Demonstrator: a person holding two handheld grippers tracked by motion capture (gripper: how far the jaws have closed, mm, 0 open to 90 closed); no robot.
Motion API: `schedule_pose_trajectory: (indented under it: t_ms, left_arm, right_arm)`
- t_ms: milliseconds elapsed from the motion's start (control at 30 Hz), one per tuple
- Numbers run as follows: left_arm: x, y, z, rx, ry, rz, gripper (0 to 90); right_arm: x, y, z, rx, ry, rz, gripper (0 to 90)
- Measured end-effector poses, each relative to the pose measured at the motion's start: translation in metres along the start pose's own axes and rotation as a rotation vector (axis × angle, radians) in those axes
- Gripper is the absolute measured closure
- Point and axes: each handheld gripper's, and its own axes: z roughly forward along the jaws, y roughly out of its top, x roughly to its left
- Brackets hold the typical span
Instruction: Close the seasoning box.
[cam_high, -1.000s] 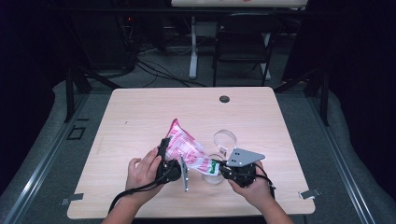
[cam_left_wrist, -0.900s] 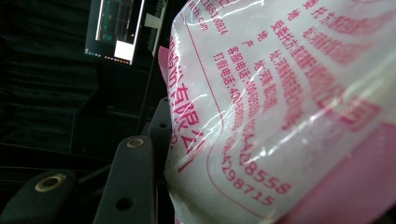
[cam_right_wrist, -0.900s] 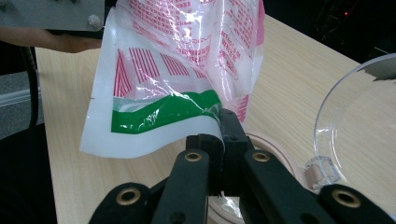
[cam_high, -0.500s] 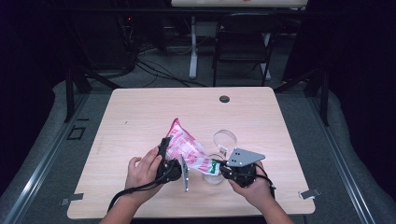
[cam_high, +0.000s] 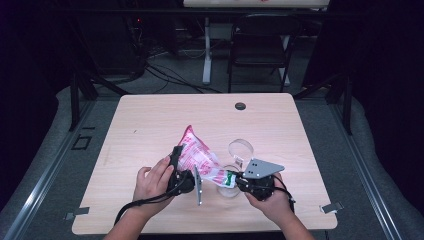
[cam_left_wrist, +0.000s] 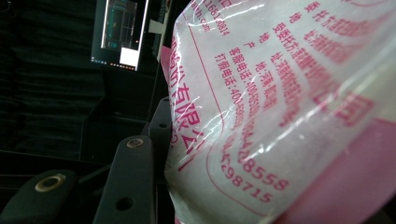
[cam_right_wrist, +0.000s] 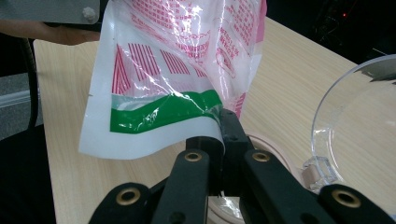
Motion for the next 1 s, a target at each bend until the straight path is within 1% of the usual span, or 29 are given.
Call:
schedule_pose_trajectory:
  t_ms: [500,900,1000]
  left_arm:
    - [0.0037,0.0028,-0.0013,-0.008,0.009,0.014,59.1]
    - [0.0038,0.0044,0.0000,-0.017,0.006,0.010,59.2]
    - [0.0037,0.0047,-0.0002,-0.012,0.004,0.011,59.2]
  right_arm:
    - [-0.0012,0.0001,-0.0016,-0.008,-0.005,0.009,90.0]
    - [-0.0026,-0.0001,-0.0028,-0.006,-0.006,0.009,90.0]
    - [-0.0025,-0.0002,-0.0027,-0.006,-0.009,0.011,90.0]
